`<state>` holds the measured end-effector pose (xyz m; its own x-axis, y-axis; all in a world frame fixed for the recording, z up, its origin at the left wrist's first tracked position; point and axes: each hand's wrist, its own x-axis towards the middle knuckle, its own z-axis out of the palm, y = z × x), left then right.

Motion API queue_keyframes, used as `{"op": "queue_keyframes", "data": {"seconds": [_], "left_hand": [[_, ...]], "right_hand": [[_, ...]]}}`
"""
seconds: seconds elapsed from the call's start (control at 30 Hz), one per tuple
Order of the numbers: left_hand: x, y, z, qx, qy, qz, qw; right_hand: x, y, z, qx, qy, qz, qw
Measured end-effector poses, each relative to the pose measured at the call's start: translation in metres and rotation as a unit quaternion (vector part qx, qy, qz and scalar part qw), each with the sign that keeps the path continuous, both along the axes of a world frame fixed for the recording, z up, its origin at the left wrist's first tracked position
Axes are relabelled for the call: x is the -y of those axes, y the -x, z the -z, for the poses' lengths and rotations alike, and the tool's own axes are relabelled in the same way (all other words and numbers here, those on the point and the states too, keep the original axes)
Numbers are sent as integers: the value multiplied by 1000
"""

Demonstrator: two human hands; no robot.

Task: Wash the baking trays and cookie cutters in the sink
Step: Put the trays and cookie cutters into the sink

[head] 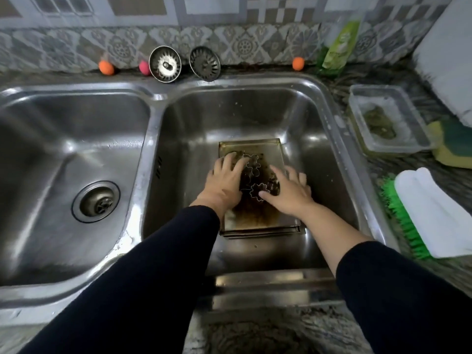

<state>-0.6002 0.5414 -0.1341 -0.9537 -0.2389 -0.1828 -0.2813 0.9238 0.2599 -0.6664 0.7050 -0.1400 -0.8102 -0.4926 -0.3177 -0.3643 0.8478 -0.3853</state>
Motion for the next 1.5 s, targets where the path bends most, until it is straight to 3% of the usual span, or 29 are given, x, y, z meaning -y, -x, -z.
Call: {"op": "queue_keyframes", "data": {"seconds": [0.1, 0.2, 0.3, 0.43, 0.9, 1.07, 1.2, 1.3, 1.5], "left_hand": [[7, 25, -1, 100, 105, 122, 982], [15, 42, -1, 156, 107, 135, 973], [17, 46, -4, 132, 85, 128, 979], [18, 36, 0, 88, 63, 78, 991], [6, 30, 2, 99, -18, -3, 995], [8, 25, -10, 61, -53, -53, 995], [31, 17, -33, -17, -118, -190, 974], [56, 6, -30, -9, -124, -275, 953], [78, 6, -15, -35, -148, -263, 953]], "right_hand": [[3, -1, -4, -36, -34, -88, 995], [4, -6, 1, -69, -84, -124, 986], [7, -8, 1, -100, -101, -118, 983], [12, -8, 1, -64, -91, -99, 989], [15, -7, 5, -48, -33, -71, 996], [20, -1, -4, -39, -22, -69, 997], [53, 12, -24, -15, 58, -35, 998], [95, 18, -36, 29, 106, 5, 994], [164, 26, -31, 75, 135, -6, 988]]}}
